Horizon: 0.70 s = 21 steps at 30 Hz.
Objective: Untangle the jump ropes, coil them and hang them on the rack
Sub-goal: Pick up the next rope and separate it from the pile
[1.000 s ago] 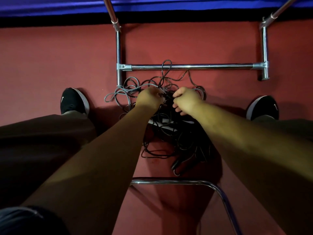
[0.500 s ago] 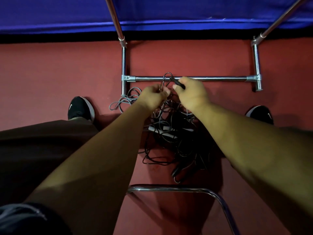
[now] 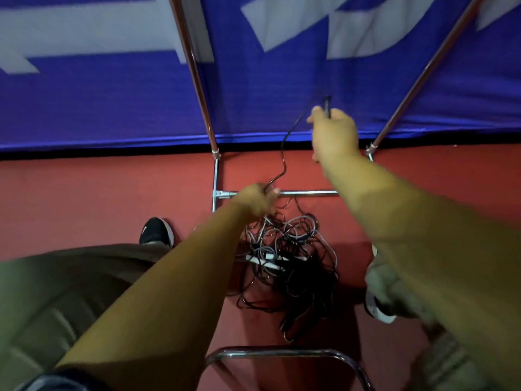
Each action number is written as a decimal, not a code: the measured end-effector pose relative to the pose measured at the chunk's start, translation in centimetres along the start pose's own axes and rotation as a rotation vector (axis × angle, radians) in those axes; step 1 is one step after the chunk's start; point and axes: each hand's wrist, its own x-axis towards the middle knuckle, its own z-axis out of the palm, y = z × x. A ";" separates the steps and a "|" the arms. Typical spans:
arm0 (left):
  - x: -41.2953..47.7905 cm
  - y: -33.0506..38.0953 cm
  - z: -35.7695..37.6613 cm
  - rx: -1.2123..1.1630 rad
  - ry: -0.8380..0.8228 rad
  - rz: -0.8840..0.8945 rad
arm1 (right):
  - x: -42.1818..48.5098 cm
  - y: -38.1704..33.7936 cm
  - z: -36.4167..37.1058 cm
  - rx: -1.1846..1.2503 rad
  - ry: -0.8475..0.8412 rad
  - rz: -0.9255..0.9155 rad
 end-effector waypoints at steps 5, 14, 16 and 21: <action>-4.0 2.8 -5.0 -0.007 0.109 0.055 | -1.0 -7.3 -5.8 0.334 0.041 0.074; -9.6 11.0 -12.9 -0.656 0.124 0.196 | -6.1 -9.1 -8.0 0.474 -0.212 0.110; -10.1 12.3 -13.2 -0.980 0.035 0.188 | -7.5 -7.5 -6.9 0.423 -0.309 0.115; -9.3 12.2 -12.3 -1.368 -0.133 0.259 | -9.8 -5.7 -3.9 0.162 -0.498 0.060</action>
